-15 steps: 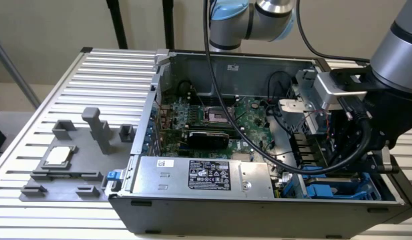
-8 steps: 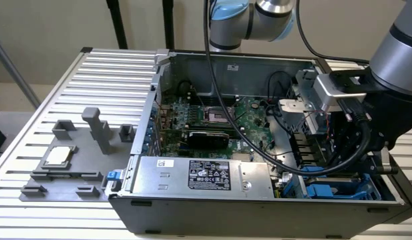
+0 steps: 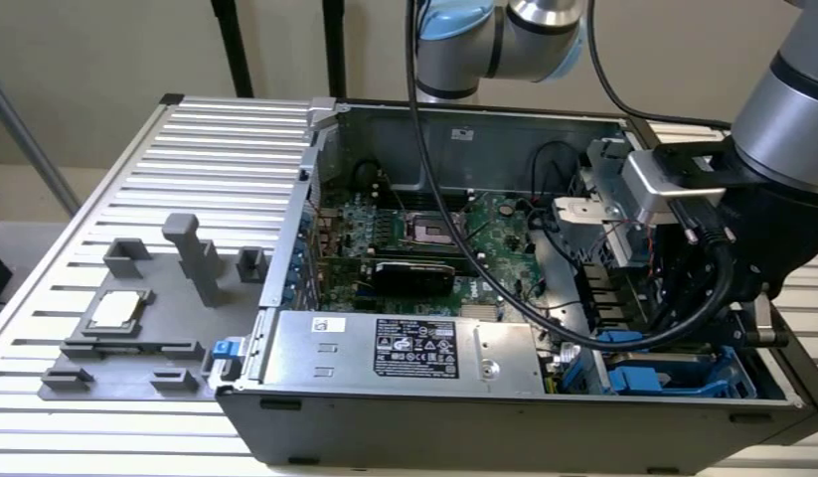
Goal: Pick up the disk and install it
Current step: 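Insert the second disk wire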
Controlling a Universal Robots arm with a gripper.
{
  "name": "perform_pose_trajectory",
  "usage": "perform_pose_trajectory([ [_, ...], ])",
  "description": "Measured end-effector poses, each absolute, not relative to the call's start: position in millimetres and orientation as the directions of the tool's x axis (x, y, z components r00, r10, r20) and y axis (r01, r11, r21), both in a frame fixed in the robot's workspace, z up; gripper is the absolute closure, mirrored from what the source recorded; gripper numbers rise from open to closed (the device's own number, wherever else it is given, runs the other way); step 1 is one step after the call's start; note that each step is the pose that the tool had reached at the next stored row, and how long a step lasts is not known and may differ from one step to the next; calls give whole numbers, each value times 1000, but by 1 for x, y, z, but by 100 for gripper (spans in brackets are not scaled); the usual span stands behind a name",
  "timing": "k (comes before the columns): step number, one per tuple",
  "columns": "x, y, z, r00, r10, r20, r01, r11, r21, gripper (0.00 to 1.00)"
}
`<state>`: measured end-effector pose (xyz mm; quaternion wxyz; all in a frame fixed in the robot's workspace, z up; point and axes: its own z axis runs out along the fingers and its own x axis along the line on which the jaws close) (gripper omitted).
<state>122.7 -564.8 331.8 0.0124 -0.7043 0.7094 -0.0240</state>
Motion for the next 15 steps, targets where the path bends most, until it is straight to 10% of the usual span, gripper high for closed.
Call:
perform_pose_trajectory([
  [15, 108, -566, 346, 3, -1000, 11, -999, -3, -51, 75],
])
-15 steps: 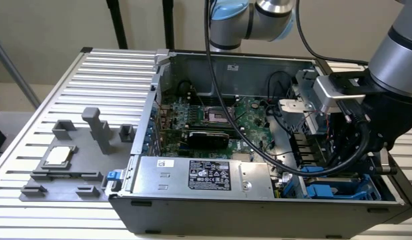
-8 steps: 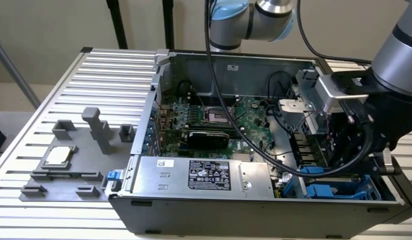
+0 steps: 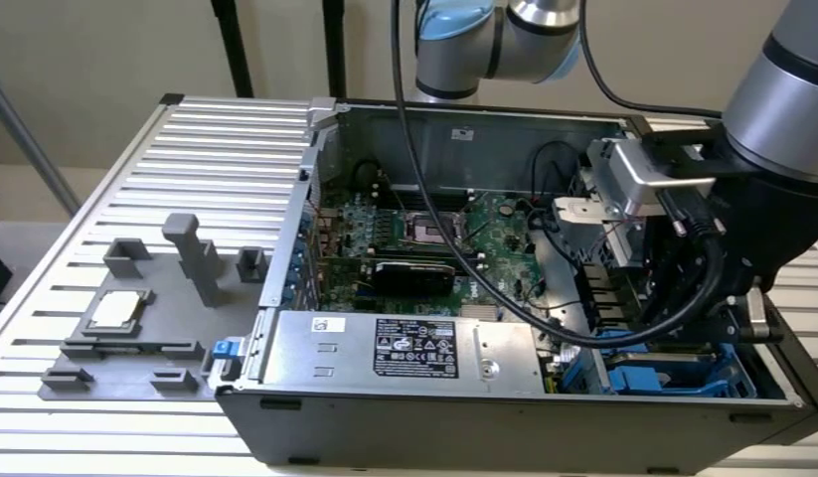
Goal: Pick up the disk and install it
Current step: 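Insert the second disk wire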
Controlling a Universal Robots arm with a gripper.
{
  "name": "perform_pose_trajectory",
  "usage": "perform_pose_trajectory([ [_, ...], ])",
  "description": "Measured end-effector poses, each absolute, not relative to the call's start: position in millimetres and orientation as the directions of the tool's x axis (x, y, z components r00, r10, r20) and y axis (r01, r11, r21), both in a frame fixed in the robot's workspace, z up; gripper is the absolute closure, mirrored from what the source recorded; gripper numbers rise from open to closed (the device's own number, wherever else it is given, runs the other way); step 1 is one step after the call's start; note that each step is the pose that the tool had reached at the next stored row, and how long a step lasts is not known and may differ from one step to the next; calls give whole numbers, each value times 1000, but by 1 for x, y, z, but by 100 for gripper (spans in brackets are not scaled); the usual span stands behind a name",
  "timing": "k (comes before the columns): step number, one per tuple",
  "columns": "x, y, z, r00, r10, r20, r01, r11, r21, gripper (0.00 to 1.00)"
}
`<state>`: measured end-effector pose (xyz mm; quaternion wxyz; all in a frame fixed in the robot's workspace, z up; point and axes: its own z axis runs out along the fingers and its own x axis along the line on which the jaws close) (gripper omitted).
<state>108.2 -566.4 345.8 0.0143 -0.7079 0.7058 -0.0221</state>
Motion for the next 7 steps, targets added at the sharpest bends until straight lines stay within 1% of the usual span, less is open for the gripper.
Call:
perform_pose_trajectory([
  [7, 108, -566, 346, 5, -1000, 11, -999, -5, -51, 75],
])
